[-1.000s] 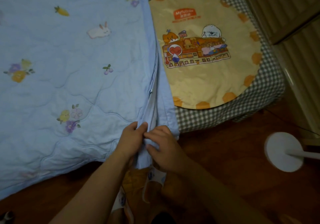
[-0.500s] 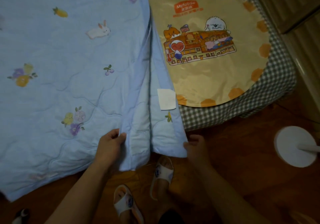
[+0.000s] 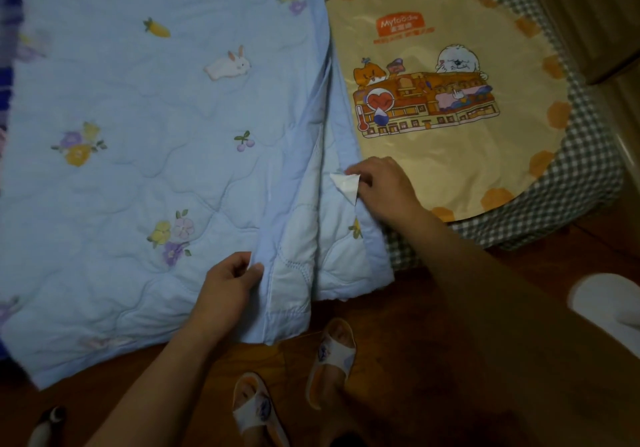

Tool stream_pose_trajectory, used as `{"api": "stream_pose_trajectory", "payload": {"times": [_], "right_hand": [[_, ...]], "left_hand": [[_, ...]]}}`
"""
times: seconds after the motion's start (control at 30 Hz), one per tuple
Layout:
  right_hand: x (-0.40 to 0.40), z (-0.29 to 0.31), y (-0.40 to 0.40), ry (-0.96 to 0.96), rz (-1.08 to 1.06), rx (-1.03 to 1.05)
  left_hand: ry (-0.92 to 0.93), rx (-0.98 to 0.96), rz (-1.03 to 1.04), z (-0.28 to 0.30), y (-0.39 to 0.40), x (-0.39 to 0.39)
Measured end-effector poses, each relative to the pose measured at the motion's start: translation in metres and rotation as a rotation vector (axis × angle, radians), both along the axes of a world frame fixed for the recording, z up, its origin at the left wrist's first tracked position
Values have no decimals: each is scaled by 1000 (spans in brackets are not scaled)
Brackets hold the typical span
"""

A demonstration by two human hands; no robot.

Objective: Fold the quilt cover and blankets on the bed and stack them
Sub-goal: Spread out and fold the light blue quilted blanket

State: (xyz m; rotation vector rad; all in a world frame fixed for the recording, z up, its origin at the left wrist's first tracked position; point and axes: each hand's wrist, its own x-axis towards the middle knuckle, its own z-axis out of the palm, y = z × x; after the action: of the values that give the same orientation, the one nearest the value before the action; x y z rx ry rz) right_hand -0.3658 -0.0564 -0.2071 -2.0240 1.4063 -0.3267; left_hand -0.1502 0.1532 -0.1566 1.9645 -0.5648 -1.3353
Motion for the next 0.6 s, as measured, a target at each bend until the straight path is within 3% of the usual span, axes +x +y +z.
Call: {"api": "stream_pose_trajectory", "payload": {"times": [0.17, 0.3, 0.37, 0.43, 0.5, 0.57, 0.6], "right_hand": [[2, 17, -35, -85, -40, 360], [-6, 28, -28, -484, -434, 589], [1, 29, -5, -551, -420, 675], [12, 27, 28, -468, -299, 545], [21, 22, 55, -349, -230, 195], [21, 17, 65, -254, -404, 7], [21, 19, 66, -255, -568, 85]], "left_hand": [[26, -14, 0, 3, 1, -4], [22, -21, 16, 9, -1, -7], [6, -22, 6, 15, -1, -8], [1, -27, 41, 23, 3, -3], [19, -62, 163, 35, 6, 8], [-10, -100, 269, 49, 6, 21], [-44, -106, 275, 56, 7, 27]]}}
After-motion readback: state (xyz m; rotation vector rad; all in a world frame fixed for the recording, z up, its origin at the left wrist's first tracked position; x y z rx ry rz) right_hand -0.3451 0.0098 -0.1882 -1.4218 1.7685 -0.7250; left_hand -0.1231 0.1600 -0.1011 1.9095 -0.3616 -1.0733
